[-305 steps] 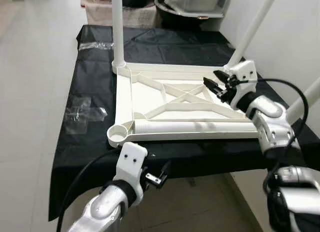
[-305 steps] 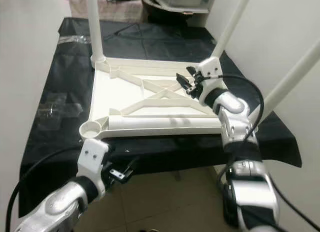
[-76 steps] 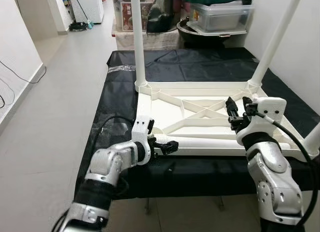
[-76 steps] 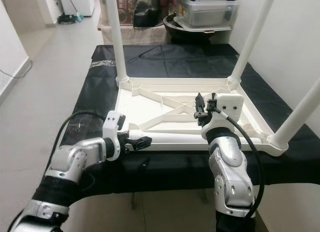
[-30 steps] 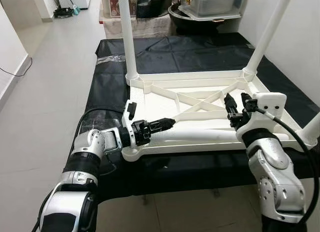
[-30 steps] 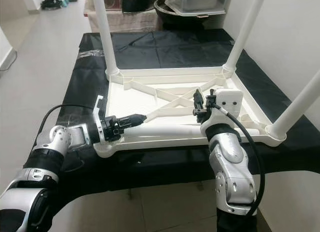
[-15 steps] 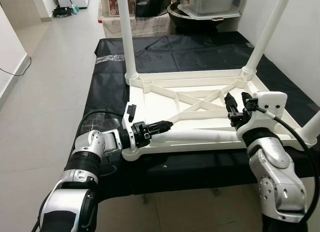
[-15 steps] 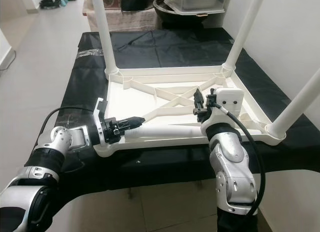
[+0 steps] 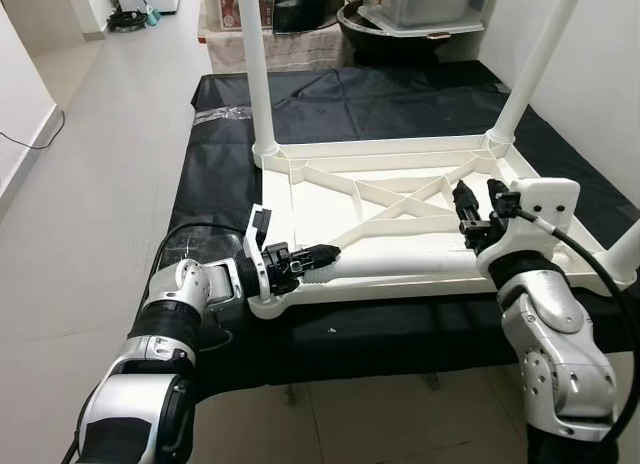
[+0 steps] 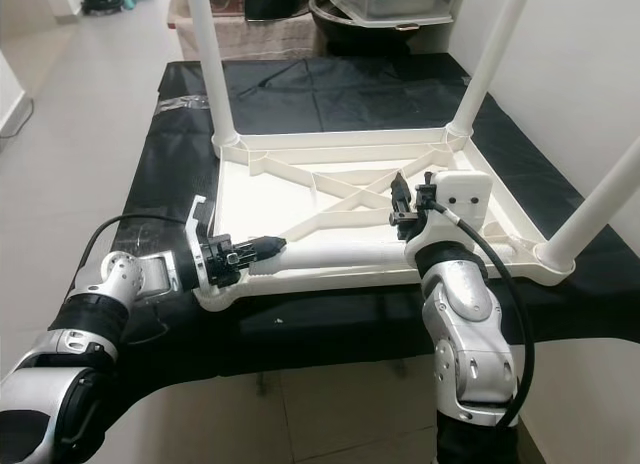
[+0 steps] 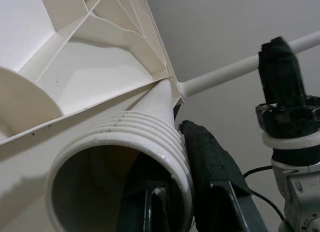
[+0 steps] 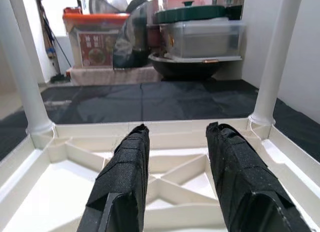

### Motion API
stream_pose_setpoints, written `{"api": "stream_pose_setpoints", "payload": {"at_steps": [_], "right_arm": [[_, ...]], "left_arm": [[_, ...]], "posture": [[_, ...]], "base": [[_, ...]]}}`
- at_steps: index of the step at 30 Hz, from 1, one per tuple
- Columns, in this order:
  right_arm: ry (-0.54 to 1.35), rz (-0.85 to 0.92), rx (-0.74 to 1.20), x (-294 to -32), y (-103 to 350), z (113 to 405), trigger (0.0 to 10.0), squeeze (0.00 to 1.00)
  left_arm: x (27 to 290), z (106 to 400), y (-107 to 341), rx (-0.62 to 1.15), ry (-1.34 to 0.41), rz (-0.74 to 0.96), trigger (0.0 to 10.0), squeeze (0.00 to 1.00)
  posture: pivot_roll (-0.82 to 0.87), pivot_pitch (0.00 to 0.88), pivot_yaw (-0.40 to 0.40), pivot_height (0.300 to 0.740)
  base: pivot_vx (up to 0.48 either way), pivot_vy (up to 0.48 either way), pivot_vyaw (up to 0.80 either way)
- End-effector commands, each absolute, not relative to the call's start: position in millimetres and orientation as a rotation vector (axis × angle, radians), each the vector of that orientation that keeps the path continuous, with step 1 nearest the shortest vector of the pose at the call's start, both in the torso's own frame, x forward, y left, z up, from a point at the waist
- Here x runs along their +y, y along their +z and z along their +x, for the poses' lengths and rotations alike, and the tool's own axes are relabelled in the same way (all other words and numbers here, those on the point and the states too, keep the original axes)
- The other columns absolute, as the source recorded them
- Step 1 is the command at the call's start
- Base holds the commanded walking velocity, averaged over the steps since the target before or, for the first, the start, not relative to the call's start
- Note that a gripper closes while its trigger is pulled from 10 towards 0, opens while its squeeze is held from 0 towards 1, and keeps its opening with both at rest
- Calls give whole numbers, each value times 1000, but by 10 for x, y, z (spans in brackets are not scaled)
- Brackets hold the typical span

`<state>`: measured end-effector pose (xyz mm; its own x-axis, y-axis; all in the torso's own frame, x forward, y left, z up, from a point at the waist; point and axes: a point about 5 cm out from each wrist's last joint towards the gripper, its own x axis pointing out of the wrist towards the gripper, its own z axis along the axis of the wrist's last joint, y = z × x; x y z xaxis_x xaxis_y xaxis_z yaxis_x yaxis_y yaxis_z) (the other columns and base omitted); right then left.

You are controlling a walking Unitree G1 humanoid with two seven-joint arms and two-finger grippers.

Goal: Building children table

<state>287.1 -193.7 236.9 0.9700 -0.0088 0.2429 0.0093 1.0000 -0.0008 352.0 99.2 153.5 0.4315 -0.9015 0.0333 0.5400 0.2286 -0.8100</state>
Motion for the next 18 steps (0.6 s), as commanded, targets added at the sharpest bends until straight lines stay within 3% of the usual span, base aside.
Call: {"api": "stream_pose_setpoints", "payload": {"at_steps": [1,13,18], "right_arm": [[-11,18,-252,-1949,2376,2880,10000,0],[-15,39,-301,-1971,2494,2974,10000,0],[-14,116,-361,-1999,2634,3041,10000,0]], "left_arm": [[1059,3543,1584,470,-1047,-885,0,0],[1192,3520,1703,413,-1062,-909,0,0],[1296,3522,1929,299,-1067,-956,0,0]], "posture": [[76,91,-44,740],[93,42,-47,740],[110,2,-58,740]], "base": [[0,0,0],[0,0,0],[0,0,0]]}}
